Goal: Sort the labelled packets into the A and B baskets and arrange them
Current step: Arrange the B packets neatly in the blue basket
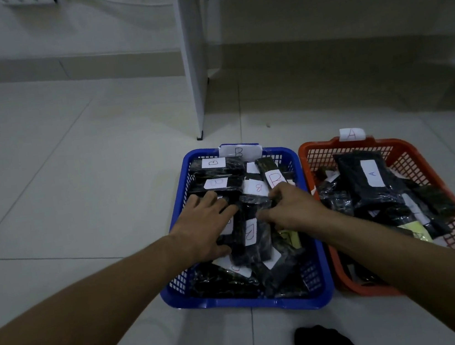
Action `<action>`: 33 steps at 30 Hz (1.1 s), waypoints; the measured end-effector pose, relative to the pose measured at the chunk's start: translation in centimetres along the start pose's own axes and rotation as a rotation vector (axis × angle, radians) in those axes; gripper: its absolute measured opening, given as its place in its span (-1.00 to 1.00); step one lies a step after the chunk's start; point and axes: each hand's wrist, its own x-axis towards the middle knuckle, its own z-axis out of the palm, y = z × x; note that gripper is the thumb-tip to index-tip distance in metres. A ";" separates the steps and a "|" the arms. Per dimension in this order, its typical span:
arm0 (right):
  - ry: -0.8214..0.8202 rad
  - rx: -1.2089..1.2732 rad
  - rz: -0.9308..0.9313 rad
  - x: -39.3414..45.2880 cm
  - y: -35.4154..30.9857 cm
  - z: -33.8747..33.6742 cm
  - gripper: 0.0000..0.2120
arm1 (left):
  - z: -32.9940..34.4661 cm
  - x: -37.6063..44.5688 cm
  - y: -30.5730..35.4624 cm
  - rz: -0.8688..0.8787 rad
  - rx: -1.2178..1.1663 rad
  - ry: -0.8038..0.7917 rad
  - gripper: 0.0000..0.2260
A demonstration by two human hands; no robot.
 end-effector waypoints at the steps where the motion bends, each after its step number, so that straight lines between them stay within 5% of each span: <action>1: 0.015 -0.039 -0.015 -0.2 0.0 0.5 -0.51 | 0.0 0.1 0.1 0.000 0.004 -0.004 -0.21; 7: 0.168 -0.238 -0.184 -0.9 0.0 2.7 -0.41 | -0.1 0.4 0.1 -0.005 0.011 -0.014 -0.20; 20: 0.212 0.429 -0.050 -0.5 -0.1 -4.4 -0.64 | -0.3 0.6 0.7 -0.037 0.008 -0.040 -0.23; 33: 0.143 0.383 -0.016 -0.4 1.0 -3.1 -0.71 | -0.6 0.8 -0.3 0.175 0.076 -0.157 -0.27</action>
